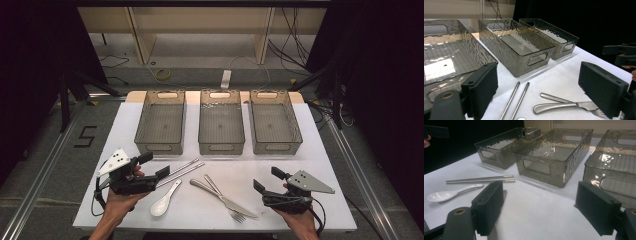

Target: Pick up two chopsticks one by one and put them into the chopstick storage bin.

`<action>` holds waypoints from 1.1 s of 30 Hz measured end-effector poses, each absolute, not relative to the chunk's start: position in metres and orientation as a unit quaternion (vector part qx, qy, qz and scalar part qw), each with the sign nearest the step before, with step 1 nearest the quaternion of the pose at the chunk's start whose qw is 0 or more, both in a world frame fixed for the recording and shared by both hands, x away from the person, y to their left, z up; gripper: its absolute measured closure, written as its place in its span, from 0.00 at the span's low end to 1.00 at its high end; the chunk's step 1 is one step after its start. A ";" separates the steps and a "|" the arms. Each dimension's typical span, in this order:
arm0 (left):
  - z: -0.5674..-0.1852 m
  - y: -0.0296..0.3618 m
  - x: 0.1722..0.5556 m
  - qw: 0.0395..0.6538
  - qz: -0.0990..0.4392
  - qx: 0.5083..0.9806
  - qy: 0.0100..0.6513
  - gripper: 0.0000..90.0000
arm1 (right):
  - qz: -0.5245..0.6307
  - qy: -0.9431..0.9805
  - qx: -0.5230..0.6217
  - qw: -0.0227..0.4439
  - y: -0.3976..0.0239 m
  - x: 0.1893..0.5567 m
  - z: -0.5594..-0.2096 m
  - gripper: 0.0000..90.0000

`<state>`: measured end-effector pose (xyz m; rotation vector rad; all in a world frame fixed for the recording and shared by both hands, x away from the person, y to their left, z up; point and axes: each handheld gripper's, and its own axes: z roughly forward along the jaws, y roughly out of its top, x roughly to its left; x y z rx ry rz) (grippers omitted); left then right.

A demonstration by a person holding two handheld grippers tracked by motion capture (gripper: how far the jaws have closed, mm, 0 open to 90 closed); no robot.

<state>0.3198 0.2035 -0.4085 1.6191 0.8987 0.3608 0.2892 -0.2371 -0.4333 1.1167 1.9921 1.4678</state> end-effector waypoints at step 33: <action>-0.401 0.192 0.392 0.302 0.086 0.854 0.415 0.23 | 0.514 0.729 0.406 0.198 -0.235 0.293 -0.437 0.27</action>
